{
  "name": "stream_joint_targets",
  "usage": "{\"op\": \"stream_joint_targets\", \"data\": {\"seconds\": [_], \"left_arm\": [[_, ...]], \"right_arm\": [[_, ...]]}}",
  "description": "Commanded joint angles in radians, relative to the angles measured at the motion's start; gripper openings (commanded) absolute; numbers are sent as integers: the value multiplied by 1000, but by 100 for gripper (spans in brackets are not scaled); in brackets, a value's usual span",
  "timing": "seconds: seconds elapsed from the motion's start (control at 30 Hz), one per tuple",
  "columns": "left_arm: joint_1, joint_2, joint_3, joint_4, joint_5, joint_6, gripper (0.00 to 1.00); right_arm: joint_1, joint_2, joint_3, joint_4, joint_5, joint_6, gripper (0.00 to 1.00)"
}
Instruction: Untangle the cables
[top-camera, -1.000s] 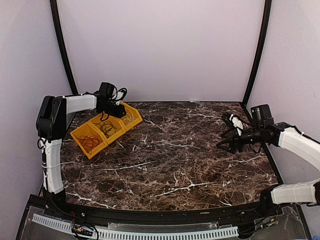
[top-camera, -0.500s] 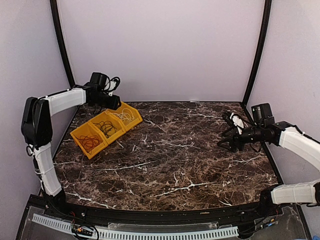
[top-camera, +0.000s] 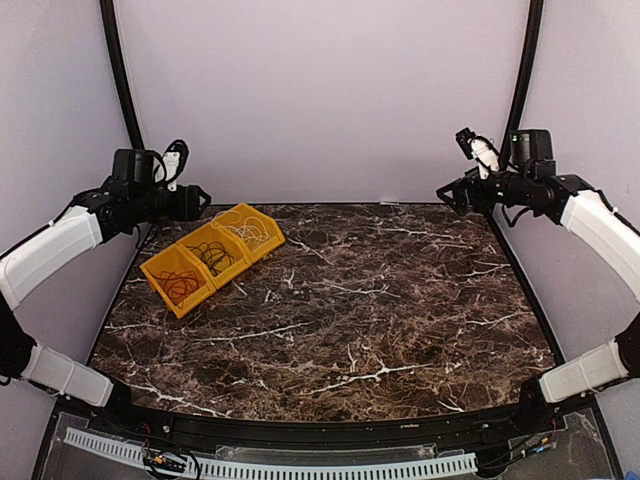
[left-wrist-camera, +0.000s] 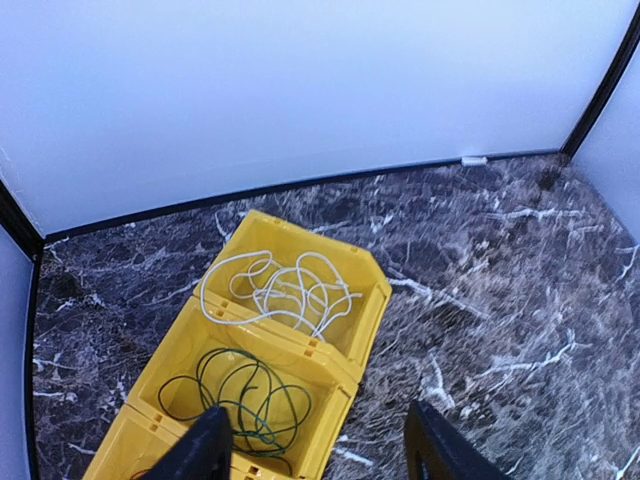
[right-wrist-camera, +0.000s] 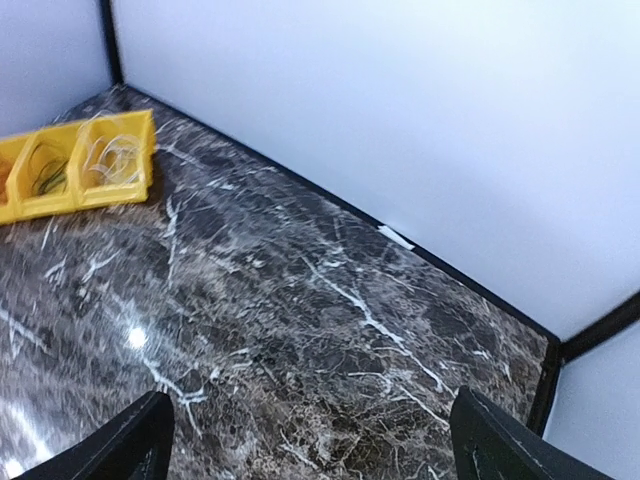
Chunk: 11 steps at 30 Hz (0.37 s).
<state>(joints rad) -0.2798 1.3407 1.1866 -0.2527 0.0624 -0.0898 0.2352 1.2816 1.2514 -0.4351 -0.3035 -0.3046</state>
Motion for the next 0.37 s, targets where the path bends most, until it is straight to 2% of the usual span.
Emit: {"op": "stream_joint_targets", "data": {"seconds": [0.0, 0.13, 0.33], "left_arm": [[-4, -143, -162, 162, -7, -48, 66], [-4, -261, -293, 301, -33, -45, 81], [-4, -298, -370, 370, -37, -37, 83]], "right_arm": [[-4, 39, 51, 111, 267, 195, 99], [-4, 39, 16, 120, 267, 190, 98], [-4, -21, -20, 134, 199, 138, 99]]}}
